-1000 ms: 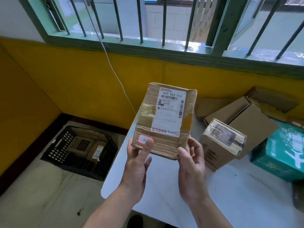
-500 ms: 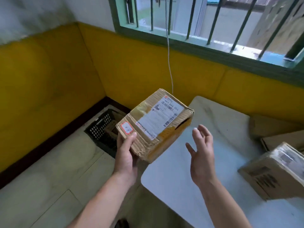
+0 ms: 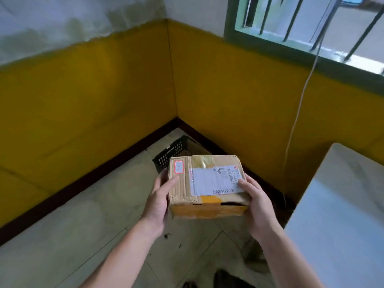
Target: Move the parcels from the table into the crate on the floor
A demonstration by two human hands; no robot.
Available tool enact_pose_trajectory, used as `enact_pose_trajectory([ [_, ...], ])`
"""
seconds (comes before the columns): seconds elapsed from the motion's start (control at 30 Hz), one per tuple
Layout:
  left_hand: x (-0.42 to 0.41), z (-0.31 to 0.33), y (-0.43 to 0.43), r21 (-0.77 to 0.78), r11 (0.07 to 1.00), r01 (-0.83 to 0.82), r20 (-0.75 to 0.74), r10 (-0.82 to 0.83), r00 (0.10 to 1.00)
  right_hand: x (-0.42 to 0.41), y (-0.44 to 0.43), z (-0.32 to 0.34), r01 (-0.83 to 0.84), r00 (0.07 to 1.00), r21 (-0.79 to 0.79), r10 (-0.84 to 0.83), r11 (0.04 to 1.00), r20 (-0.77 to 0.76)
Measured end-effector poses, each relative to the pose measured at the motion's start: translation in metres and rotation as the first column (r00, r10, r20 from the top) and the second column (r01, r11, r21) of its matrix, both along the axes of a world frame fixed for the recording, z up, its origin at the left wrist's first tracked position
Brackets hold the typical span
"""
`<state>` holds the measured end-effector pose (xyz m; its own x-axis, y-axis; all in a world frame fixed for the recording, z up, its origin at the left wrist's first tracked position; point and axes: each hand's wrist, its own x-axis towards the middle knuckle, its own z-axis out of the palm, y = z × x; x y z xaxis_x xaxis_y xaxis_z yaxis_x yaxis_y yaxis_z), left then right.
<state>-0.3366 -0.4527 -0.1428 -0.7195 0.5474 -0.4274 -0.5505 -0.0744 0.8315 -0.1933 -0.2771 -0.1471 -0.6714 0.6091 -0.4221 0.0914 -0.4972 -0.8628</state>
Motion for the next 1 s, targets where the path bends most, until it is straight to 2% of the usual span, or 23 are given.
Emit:
enact_pose_trajectory([
  [0.17, -0.052, -0.033, -0.007, -0.193, 0.981, 0.016, -0.085, -0.033, 0.996, -0.063, -0.009, -0.032, 0.041, 0.997, -0.033, -0.038, 0.999, 0.070],
  [0.47, -0.198, -0.094, 0.043, -0.387, 0.917, 0.097, -0.099, -0.146, 0.984, -0.198, 0.037, -0.103, 0.101, 0.983, -0.090, -0.085, 0.991, 0.164],
  [0.6, -0.259, -0.120, 0.057, -0.490, 0.853, 0.177, -0.054, -0.233, 0.971, -0.252, 0.047, -0.129, 0.130, 0.973, -0.132, -0.101, 0.983, 0.207],
  [0.8, -0.325, -0.158, 0.073, -0.551, 0.782, 0.293, 0.053, -0.317, 0.947, -0.303, 0.046, -0.160, 0.245, 0.929, -0.196, -0.173, 0.949, 0.327],
  [1.0, -0.402, -0.220, 0.101, -0.580, 0.689, 0.436, 0.134, -0.447, 0.884, -0.360, 0.039, -0.211, 0.397, 0.840, -0.152, -0.291, 0.905, 0.459],
])
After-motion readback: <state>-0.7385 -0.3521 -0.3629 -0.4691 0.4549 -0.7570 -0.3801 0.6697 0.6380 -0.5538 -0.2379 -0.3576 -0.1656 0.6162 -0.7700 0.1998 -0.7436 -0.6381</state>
